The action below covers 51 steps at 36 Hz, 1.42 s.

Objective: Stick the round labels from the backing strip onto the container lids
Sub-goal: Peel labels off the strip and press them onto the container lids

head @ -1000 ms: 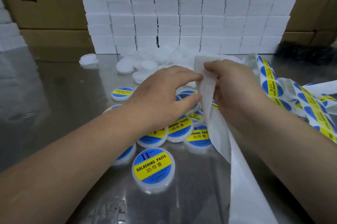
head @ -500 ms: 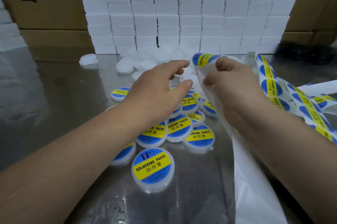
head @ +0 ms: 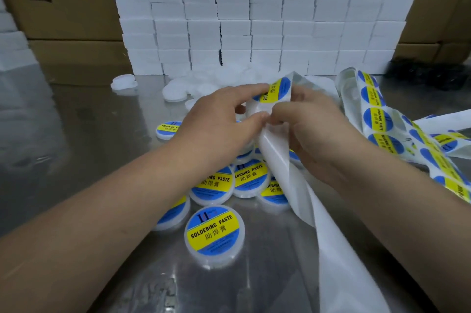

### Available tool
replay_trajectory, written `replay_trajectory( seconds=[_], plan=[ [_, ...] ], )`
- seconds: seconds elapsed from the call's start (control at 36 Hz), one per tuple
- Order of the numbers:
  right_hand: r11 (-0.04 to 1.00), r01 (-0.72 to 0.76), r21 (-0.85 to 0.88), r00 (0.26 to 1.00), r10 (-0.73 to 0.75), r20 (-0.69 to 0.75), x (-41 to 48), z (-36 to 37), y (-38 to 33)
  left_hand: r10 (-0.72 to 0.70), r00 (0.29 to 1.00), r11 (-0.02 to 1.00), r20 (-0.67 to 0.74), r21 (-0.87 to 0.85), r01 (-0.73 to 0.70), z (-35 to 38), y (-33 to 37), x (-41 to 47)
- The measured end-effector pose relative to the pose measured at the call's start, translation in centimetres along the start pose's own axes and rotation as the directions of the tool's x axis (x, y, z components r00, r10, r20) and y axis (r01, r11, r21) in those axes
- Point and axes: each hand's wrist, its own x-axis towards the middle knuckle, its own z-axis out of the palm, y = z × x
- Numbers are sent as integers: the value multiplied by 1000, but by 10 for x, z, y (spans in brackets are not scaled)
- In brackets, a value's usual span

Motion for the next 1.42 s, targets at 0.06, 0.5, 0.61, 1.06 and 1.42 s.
replay_trajectory(
  seconds=[0.06,0.5,0.61,1.06,1.42],
  plan=[
    [996,-71,61,997,74,-39,2,0,-1,17,1000,1000,6,17,-17,0,0,0],
    [995,-80,-58,962,62,-265,7,-7,2,-36,998,999,-55,5,36,0,1,0],
    [967,-5,-256,952,-74,-299,5,-9,2,-46,996,999,-79,7,47,0,-1,4],
    [928,27,-370,929,-160,-333,6,-12,9,-359,933,826,32,477,301,-9,-80,114],
    [896,57,-441,914,-224,-338,7,-11,8,-404,907,702,116,676,226,3,-123,125]
  ],
)
